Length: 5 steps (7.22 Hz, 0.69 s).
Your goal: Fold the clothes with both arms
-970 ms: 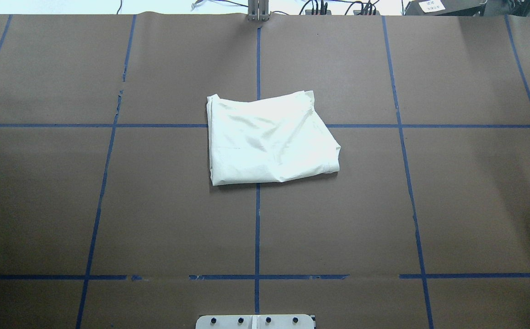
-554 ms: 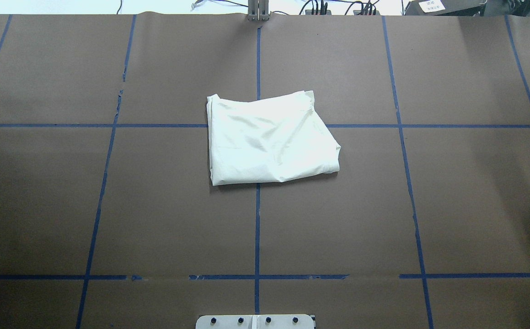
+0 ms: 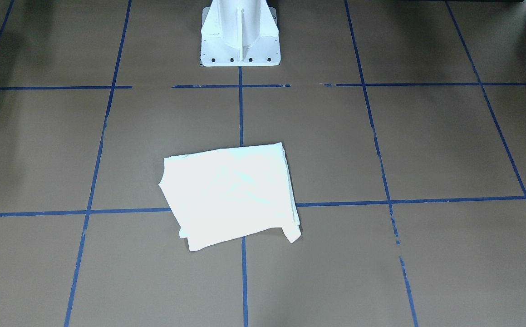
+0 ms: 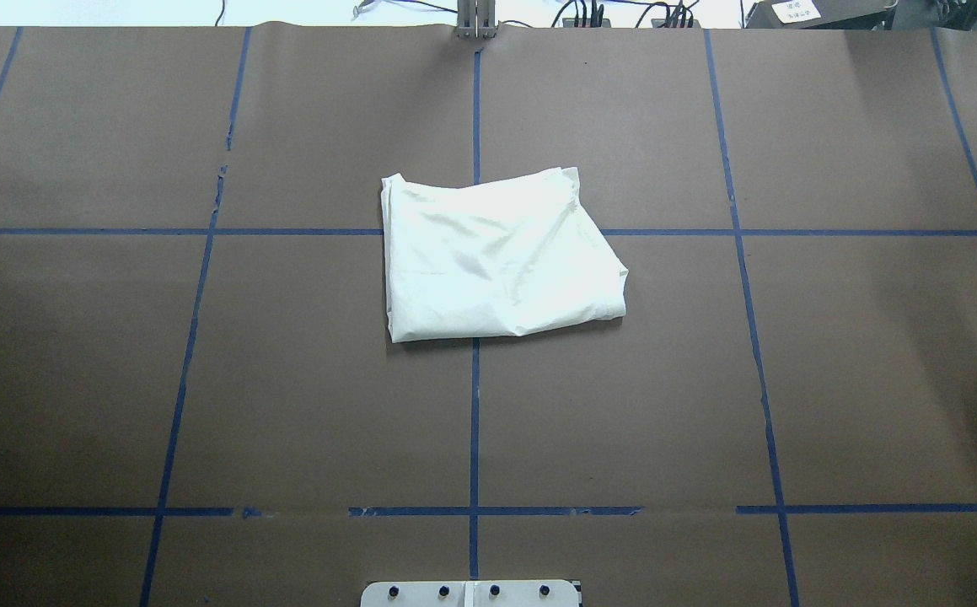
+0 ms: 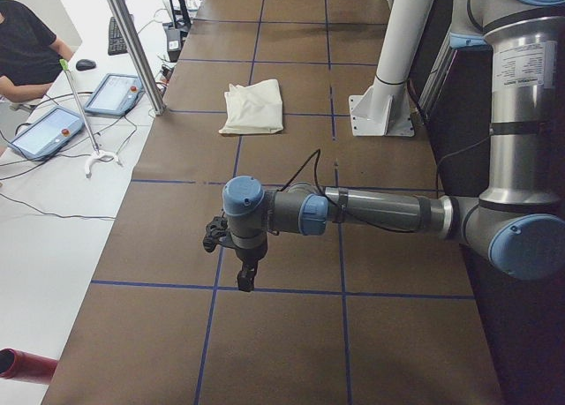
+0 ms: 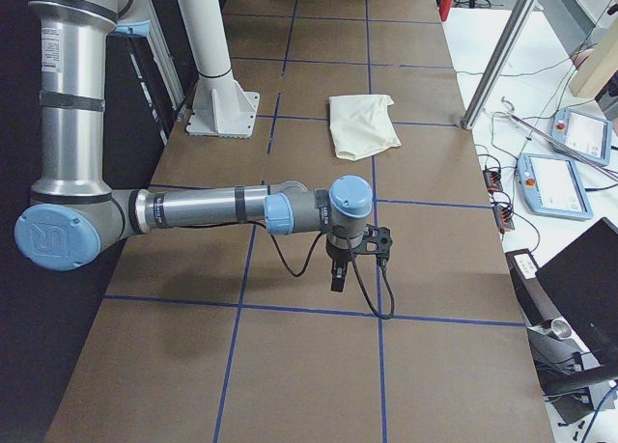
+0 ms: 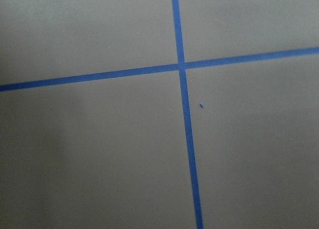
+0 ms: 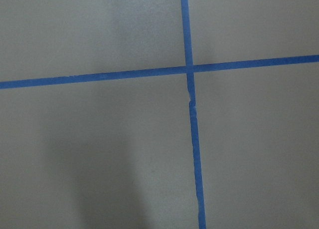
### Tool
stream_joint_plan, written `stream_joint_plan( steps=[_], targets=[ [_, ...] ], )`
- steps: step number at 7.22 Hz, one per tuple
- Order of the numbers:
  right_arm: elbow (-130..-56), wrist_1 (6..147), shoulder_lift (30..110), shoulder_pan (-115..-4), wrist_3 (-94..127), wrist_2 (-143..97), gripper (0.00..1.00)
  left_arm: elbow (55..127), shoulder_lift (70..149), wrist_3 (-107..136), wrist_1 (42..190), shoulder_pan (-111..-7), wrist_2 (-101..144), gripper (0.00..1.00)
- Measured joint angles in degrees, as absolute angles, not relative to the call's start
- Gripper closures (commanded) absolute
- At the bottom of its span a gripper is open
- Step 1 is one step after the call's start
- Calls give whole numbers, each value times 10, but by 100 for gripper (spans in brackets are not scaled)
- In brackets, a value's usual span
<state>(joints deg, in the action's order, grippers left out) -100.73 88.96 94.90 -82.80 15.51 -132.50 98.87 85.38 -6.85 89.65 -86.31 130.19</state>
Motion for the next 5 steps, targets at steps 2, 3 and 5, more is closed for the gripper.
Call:
stream_joint_plan(
  steps=[2, 3, 5],
  targets=[
    [-1009, 887, 948, -828, 155, -1326, 0, 990, 853, -74, 898, -864, 1305, 0],
    [-1009, 885, 949, -828, 155, -1326, 0, 991, 853, -74, 898, -864, 1305, 0],
    [-1009, 884, 949, -828, 156, -1326, 0, 990, 854, -71, 898, -863, 1307, 0]
  ],
)
